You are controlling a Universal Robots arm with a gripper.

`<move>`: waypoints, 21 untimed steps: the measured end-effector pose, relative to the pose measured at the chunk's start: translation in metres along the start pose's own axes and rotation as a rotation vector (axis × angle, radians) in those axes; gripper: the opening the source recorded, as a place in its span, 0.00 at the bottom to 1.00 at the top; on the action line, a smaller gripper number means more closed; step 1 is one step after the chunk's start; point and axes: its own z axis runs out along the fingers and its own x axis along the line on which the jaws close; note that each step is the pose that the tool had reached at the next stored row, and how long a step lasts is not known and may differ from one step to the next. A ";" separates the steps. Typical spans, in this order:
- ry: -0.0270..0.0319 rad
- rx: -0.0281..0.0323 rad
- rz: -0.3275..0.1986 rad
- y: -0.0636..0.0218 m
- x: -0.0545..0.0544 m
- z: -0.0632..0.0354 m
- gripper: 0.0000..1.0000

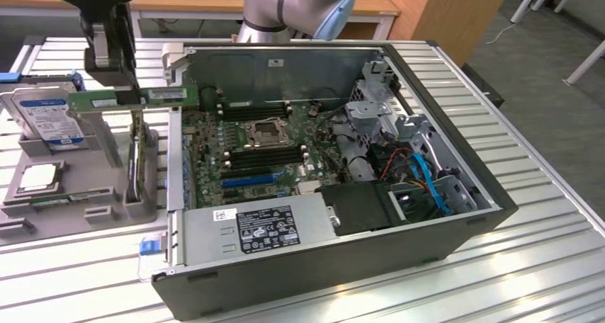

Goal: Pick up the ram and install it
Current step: 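Pick up the ram and move it above insertion slot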

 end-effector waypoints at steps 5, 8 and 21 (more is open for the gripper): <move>0.0000 0.0001 0.000 -0.0011 -0.019 0.0007 0.14; 0.0000 0.0002 0.000 -0.0035 -0.027 0.0010 0.14; -0.0015 0.0001 0.000 -0.0598 -0.028 -0.0004 0.14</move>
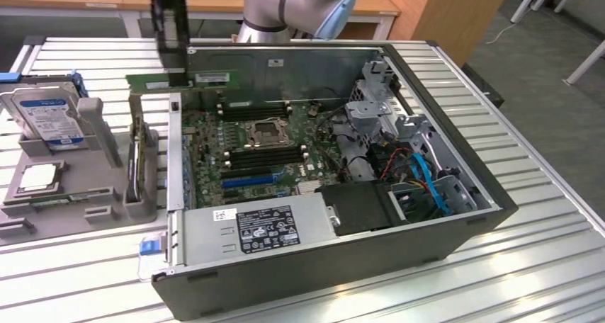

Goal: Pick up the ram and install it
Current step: 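Pick up the ram and move it above insertion slot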

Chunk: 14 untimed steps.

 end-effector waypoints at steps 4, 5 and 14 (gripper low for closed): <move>-0.0010 0.0000 0.000 -0.0180 0.000 -0.0004 0.14; -0.0014 0.0001 0.000 -0.0224 0.000 -0.0005 0.14; -0.0028 0.0000 -0.001 -0.0637 0.001 -0.0013 0.14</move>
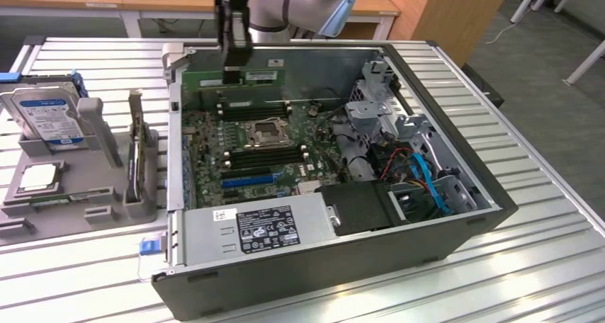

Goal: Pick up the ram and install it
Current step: 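Pick up the ram and move it above insertion slot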

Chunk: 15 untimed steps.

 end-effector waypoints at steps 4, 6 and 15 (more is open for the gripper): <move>-0.0001 0.0001 0.000 -0.0180 0.000 -0.0002 0.14; -0.0003 0.0001 0.000 -0.0272 0.001 -0.0003 0.14; -0.0004 0.0000 -0.001 -0.0453 -0.021 -0.0002 0.14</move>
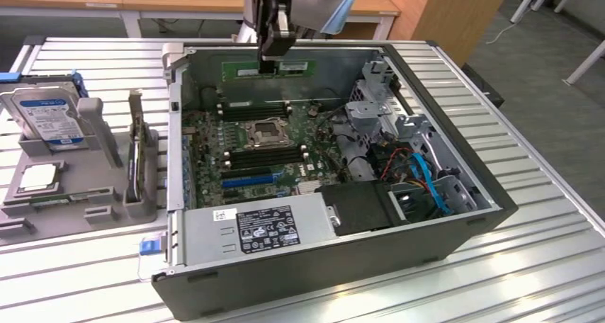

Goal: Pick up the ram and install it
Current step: 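Pick up the ram and move it above insertion slot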

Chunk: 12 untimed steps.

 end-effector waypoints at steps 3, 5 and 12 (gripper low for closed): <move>-0.0001 0.0001 0.000 -0.0008 -0.013 0.0003 0.14; 0.0000 0.0000 0.000 -0.0012 -0.021 0.0005 0.14; 0.0000 0.0000 0.002 -0.0013 -0.026 0.0006 0.14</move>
